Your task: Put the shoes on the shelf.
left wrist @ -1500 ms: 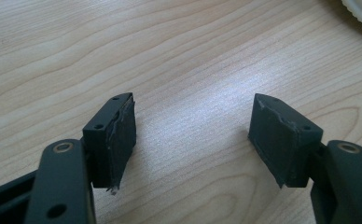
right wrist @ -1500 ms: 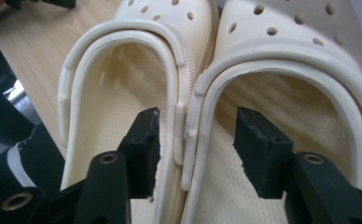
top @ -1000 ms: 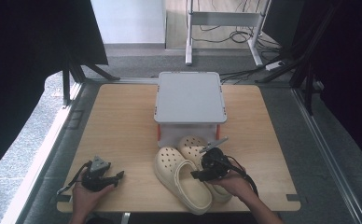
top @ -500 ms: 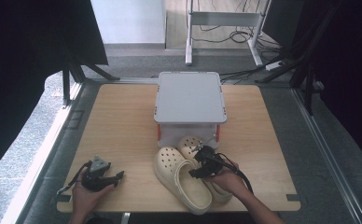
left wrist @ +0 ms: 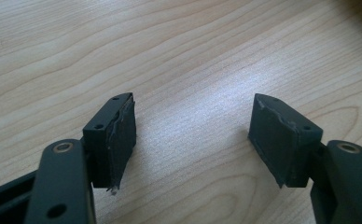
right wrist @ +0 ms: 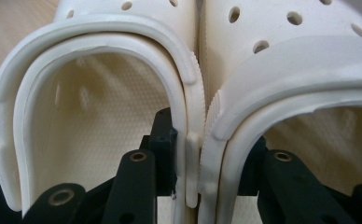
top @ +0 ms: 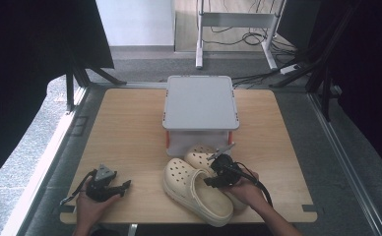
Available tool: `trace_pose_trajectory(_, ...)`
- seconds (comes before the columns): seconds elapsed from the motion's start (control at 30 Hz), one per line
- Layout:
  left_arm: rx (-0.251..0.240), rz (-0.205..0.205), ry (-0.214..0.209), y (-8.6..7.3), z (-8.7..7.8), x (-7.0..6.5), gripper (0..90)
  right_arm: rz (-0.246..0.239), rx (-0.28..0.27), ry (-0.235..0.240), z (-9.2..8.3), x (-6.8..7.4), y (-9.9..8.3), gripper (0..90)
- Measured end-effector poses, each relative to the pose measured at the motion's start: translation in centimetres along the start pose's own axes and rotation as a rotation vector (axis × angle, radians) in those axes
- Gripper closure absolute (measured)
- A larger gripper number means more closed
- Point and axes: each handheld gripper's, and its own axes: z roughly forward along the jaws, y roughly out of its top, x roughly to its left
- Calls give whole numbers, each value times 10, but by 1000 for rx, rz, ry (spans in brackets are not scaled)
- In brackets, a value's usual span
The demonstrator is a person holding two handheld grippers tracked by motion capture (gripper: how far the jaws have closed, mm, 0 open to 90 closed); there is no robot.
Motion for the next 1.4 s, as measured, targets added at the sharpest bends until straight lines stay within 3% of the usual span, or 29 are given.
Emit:
trace_pose_trajectory(0.2,0,-1,-1,0,0,0,322,-33,-20,9,-15,5,-2,676)
trace_pose_trajectory(0.5,3,1,0,0,0,0,322,-57,-64,65,-34,7,-4,676)
trace_pose_trajectory(0.93,2,0,0,0,0,0,322,-124,-127,131,-73,23,4,676)
trace_pose_trajectory(1.4,-4,-3,2,0,1,0,321,-165,-168,142,-94,33,15,677)
